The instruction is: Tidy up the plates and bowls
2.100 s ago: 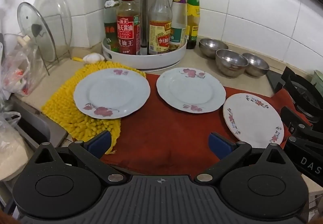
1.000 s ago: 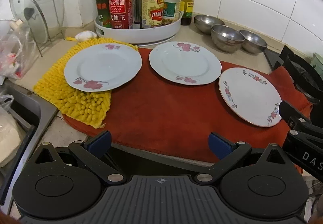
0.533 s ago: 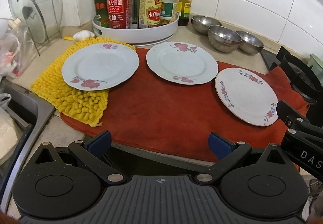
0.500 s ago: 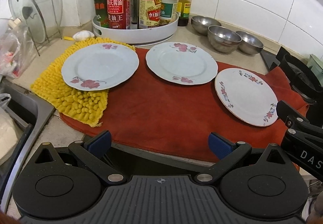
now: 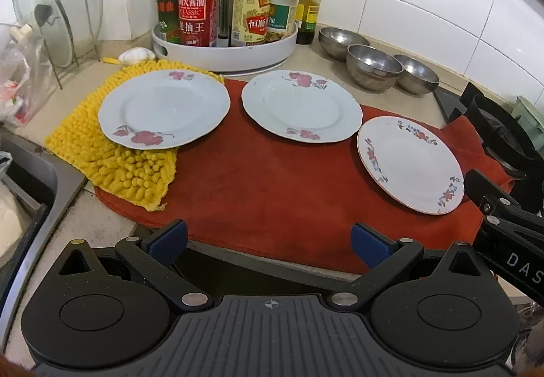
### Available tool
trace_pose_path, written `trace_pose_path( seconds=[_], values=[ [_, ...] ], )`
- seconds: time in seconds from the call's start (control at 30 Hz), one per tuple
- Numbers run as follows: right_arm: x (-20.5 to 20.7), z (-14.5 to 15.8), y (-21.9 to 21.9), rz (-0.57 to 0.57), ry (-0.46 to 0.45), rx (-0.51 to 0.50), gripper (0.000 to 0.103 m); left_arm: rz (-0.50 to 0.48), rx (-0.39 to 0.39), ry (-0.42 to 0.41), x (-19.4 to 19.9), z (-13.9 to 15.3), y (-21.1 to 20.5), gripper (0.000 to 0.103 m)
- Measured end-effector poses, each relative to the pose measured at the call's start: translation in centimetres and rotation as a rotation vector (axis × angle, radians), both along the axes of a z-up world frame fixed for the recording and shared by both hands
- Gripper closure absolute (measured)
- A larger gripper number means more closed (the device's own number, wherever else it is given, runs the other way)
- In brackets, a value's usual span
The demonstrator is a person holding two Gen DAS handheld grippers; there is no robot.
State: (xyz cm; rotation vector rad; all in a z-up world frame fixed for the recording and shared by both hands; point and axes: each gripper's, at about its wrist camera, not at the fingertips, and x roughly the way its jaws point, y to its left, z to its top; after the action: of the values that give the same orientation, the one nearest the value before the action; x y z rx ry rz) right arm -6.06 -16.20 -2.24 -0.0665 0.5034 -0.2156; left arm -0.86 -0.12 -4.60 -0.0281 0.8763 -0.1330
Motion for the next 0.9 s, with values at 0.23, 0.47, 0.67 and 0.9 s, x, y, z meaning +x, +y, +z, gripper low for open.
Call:
trace_pose_path(
  seconds=[0.23,0.47,0.67,0.9],
  values=[
    [0.03,-0.03,0.18,0.003,0.001,-0.001,0.003,0.002,-0.008,0.005,0.02,-0.09,0.32,0.000],
    [0.14,-0.10,0.13,-0.008,0.008,-0.005,0.003,0.001,-0.014,0.008,0.07,-0.17,0.57,0.000],
    [0.13,-0.29,0.13,-0.013,0.020,0.001,0.003,-0.002,-0.013,0.007,0.20,-0.19,0.57,0.000],
    [0.46,-0.61,0.01,-0.004,0.045,0.013,0.003,-0.008,-0.010,0.017,0.68,-0.38,0.44,0.000]
  ],
)
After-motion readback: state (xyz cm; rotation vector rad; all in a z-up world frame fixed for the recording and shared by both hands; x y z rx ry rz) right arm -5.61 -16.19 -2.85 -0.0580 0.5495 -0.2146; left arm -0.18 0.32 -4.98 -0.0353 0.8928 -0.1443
